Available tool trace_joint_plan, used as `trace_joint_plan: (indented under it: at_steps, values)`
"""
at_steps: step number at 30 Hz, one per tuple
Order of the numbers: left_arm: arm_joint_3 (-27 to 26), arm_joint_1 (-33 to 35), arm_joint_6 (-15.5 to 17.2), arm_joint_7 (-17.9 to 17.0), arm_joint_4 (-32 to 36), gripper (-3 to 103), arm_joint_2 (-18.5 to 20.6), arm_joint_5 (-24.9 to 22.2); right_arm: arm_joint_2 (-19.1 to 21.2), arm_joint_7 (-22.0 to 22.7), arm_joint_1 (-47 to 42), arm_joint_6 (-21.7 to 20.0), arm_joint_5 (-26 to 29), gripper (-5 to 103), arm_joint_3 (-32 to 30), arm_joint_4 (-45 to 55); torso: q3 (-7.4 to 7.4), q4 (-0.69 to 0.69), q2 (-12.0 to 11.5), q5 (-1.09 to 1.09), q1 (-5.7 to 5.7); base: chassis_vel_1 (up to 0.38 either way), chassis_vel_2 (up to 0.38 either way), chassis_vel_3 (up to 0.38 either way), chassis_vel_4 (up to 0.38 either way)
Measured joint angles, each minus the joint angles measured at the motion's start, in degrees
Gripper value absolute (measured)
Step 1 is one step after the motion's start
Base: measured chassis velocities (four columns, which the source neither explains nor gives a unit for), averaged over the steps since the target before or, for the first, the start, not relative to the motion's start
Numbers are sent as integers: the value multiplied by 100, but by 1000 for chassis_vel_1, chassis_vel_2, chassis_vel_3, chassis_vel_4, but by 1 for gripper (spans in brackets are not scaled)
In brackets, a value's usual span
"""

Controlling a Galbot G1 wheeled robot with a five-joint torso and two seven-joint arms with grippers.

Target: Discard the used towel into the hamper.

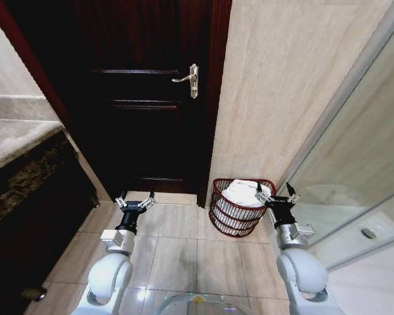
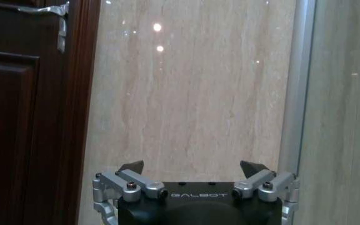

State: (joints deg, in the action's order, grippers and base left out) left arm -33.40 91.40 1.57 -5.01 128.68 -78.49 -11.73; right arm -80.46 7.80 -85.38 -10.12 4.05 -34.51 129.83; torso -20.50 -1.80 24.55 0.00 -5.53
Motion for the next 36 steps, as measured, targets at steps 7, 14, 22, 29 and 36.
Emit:
trace_joint_plan:
  at_steps: [7, 14, 22, 29, 36]
  values:
    - [5, 21, -1, 1, 28, 100, 12, 0, -21, 3, -15, 6, -5, 100, 14, 33, -99, 0, 166, 0, -67, 0, 0, 0, 0]
    - [59, -34, 1, 11, -45, 100, 11, 44, -78, 12, 67, -19, 18, 100, 4, 45, -154, 0, 261, 0, -108, 0, 0, 0, 0]
    - [281, -80, 88, -23, 74, 100, 9, 199, -58, 27, 36, -79, 127, 100, -3, 221, -262, 1, 436, 0, -172, 0, 0, 0, 0]
    - [321, -78, 90, -28, 156, 100, 5, 259, 42, 60, -7, -111, 221, 100, -15, 313, -371, 0, 617, 0, -245, 0, 0, 0, 0]
    - [272, -87, 84, -32, 227, 100, -5, 255, 61, 73, -39, -112, 239, 100, -22, 358, -463, 0, 780, 0, -316, 0, 0, 0, 0]
